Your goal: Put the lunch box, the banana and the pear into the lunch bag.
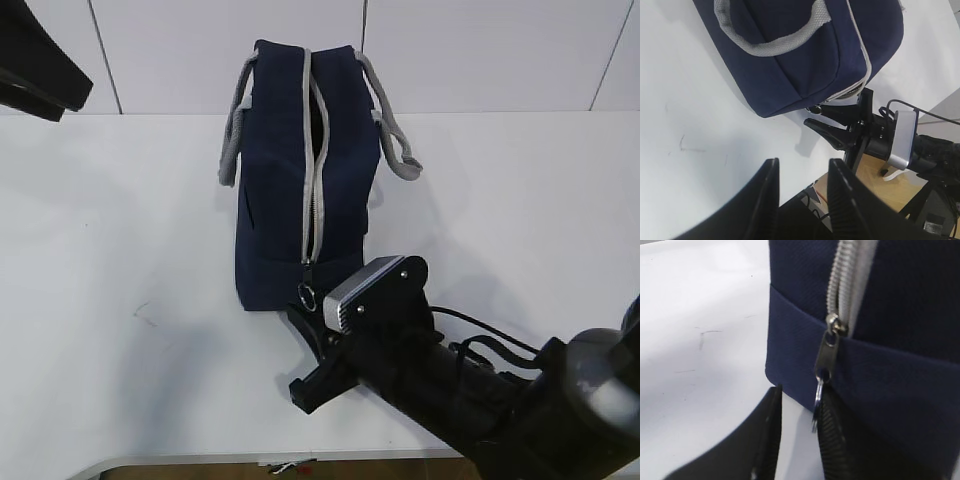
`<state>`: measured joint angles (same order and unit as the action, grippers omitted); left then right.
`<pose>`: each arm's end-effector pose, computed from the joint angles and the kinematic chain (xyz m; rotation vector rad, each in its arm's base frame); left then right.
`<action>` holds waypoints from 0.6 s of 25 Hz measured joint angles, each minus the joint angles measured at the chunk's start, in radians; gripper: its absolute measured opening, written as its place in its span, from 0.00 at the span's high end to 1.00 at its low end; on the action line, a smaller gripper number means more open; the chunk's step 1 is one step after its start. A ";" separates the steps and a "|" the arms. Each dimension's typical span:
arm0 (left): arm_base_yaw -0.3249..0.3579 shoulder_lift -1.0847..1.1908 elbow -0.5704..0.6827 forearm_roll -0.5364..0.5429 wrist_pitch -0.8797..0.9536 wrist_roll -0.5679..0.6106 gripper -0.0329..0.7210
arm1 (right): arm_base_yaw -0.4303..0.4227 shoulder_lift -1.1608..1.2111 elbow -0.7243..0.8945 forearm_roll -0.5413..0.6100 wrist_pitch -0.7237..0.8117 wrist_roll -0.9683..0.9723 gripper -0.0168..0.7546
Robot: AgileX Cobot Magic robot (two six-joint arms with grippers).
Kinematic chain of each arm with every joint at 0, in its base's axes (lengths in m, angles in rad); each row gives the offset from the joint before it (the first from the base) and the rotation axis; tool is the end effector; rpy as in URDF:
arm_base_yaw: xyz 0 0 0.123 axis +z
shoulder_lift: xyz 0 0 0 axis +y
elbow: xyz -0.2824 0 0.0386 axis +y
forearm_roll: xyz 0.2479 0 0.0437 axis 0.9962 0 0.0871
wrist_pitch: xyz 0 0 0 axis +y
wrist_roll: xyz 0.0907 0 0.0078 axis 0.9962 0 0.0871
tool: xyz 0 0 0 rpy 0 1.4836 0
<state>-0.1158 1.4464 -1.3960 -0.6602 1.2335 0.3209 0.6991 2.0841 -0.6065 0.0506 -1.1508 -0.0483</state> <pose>0.2775 -0.0853 0.3724 0.4287 2.5553 -0.8373 0.2531 0.2073 0.0855 -0.6200 1.7240 0.4336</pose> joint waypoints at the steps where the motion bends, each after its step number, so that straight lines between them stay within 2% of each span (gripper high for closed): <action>1: 0.000 0.000 0.000 0.000 0.000 0.000 0.62 | 0.000 0.000 0.000 0.003 0.000 0.007 0.71; 10: 0.000 0.000 0.000 0.000 0.000 0.000 0.63 | 0.000 0.000 0.000 0.037 0.000 0.057 0.72; 15: 0.000 0.000 0.000 0.000 0.000 0.000 0.64 | 0.000 0.000 0.000 0.038 0.000 0.061 0.81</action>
<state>-0.1158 1.4464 -1.3960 -0.6602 1.2335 0.3209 0.6991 2.0841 -0.6065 0.0885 -1.1508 0.0128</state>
